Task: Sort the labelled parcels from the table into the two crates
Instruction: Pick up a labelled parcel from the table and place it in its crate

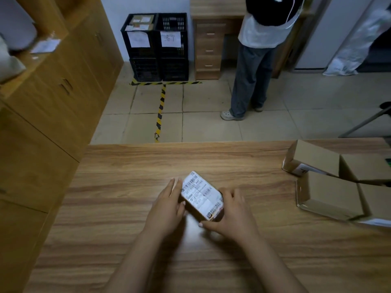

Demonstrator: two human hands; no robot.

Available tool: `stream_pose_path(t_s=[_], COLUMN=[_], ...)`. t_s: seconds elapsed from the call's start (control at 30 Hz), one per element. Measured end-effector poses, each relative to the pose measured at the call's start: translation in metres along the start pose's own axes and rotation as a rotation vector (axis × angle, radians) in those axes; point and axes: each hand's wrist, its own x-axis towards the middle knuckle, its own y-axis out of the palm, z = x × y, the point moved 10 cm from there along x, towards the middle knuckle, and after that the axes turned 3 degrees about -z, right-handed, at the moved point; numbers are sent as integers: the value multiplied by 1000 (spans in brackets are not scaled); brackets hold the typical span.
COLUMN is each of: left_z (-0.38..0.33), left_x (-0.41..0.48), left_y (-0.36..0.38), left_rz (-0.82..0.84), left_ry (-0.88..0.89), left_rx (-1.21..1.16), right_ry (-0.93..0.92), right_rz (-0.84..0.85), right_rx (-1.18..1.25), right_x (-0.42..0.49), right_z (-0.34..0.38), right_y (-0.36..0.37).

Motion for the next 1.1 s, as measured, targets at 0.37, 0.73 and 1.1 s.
stream_pose_path(t_s=[0.37, 0.73, 1.1], left_z=[1, -69, -190], left_x=[-48, -62, -123], left_y=[-40, -188, -338], left_rz=[-184, -538, -902], left_ry=[79, 363, 728], left_rx=[133, 214, 179], right_ry=[76, 16, -217], right_rz=[-75, -683, -1245], right_rx=[131, 239, 304], right_x=[-18, -49, -155], right_z=[22, 100, 179], right_y=[4, -123, -292])
